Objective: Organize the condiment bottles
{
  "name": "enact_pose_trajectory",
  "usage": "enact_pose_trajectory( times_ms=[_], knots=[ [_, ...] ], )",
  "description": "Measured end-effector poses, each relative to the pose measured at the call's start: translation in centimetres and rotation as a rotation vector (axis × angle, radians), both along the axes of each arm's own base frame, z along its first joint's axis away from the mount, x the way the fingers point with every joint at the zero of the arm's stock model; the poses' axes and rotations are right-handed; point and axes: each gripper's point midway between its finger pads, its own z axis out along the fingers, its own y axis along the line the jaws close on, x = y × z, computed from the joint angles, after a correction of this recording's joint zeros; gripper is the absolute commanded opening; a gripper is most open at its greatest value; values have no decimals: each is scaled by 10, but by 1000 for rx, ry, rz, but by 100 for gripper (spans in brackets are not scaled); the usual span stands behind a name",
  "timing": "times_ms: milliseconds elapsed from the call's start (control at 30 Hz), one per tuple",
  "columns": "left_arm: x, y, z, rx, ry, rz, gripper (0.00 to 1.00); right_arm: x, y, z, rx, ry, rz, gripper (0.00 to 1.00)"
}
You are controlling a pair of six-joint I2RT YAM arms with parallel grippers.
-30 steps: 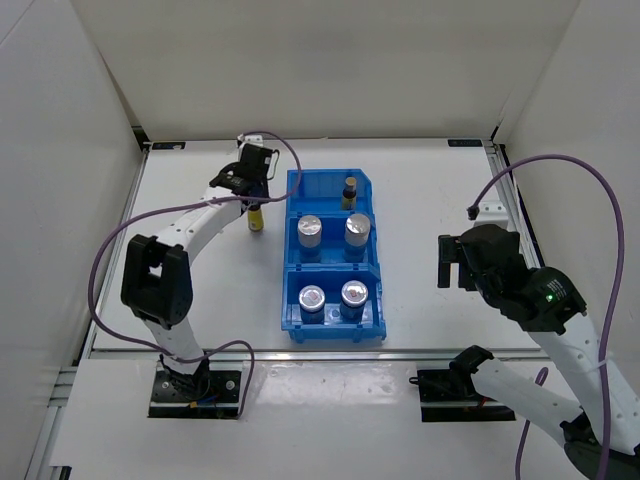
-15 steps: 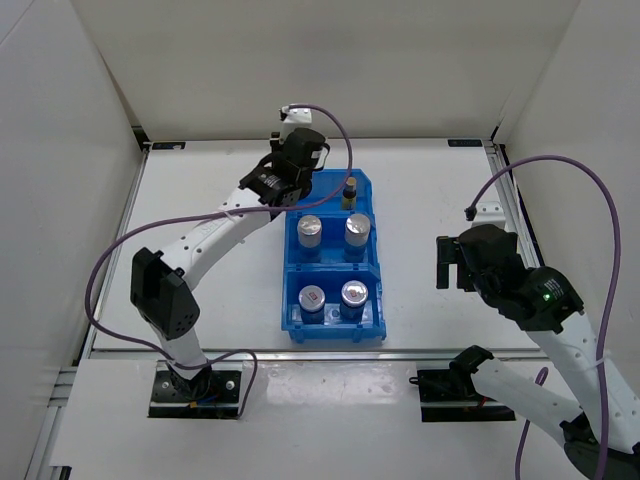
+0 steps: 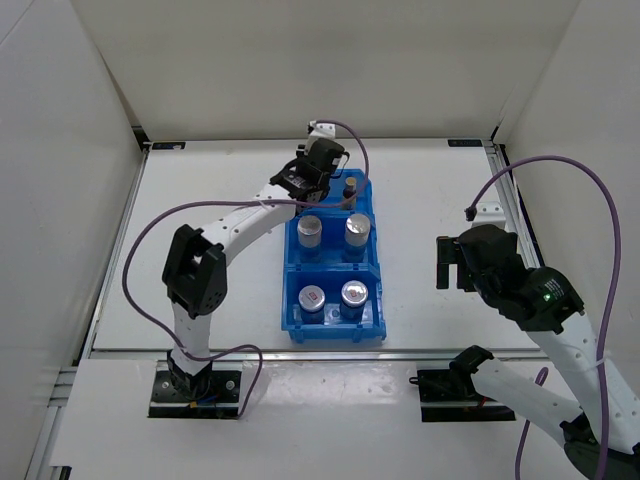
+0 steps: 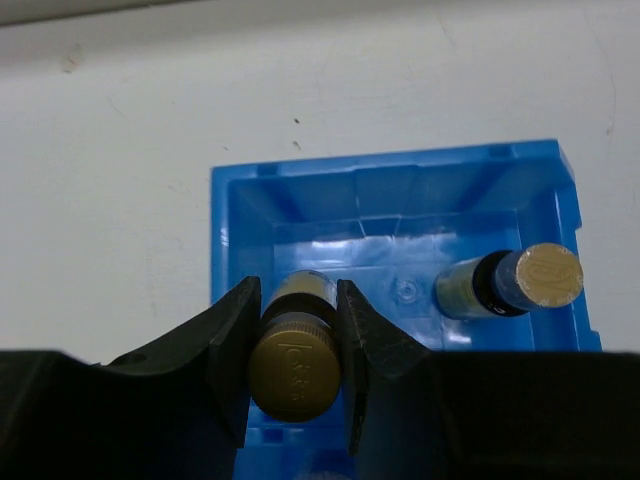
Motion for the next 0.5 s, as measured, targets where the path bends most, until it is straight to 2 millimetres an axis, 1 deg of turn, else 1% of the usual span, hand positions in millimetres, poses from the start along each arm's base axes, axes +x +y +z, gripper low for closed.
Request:
enact_pose_trajectory(
  times_ms=[133,200,267,367,433,467,500],
  knots=[
    [4,-10,-27,-33,57,-31,11,0,0,1,3,-4,0,100],
    [5,-10,-33,-55,74,-33,11,-1,0,0,4,-3,1,100],
    [6,-9,-35,-69,82,-32,11,-1,1,-1,5,0,4,100],
    [8,-7,-37,-86,84,-25,21,-1,2,-2,7,1,11,100],
    [9,-6,-39,-97,89,-24,41,-1,3,-3,7,4,15,100],
    [9,-6,-41,-103,94,-26,54,-1,3,-3,8,5,17,100],
    [9,-6,-43,-106,98,-26,75,-1,4,-3,9,6,20,100]
  ],
)
